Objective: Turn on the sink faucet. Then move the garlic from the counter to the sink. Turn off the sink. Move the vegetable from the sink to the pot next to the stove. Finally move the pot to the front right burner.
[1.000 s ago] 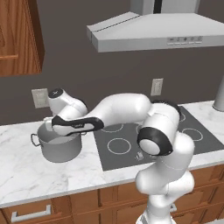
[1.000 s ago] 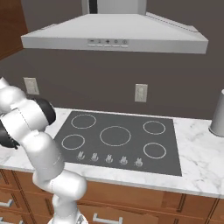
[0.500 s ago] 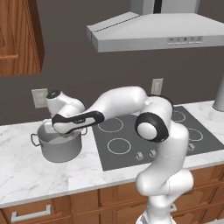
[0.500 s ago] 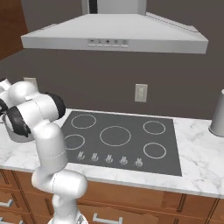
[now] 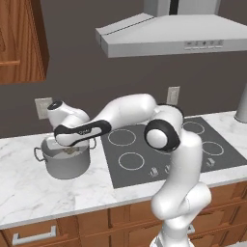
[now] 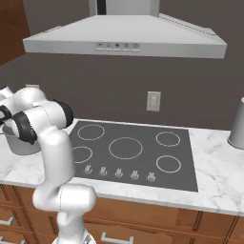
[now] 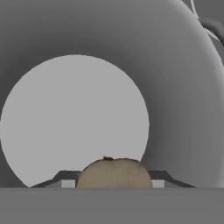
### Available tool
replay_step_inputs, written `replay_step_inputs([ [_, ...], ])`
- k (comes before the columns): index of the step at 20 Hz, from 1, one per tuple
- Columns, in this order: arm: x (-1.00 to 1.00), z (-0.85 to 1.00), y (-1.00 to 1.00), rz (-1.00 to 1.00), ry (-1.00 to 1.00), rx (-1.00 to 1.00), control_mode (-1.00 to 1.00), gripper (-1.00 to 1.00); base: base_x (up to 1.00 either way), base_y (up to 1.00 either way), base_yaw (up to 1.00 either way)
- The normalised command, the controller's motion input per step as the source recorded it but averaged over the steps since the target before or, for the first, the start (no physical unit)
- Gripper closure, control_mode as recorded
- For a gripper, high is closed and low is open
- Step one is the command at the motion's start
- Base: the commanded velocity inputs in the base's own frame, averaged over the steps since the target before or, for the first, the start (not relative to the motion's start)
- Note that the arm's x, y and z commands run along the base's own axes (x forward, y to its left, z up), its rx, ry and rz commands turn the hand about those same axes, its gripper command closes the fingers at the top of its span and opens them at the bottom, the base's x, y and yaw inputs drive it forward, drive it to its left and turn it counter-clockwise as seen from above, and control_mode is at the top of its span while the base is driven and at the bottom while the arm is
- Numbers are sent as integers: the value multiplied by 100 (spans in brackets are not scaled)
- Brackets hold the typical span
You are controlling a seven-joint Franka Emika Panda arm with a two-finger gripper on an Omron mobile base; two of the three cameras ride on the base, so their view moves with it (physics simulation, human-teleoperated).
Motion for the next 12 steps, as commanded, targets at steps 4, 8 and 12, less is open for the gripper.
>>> replay_step_inputs([
  [4, 0, -5, 0, 0, 0, 3, -100, -100, 0, 0, 0],
  [8, 0, 0, 0, 0, -7, 5, -100, -100, 0, 0, 0],
  [12, 0, 0, 0, 0, -8, 5, -100, -100, 0, 0, 0],
])
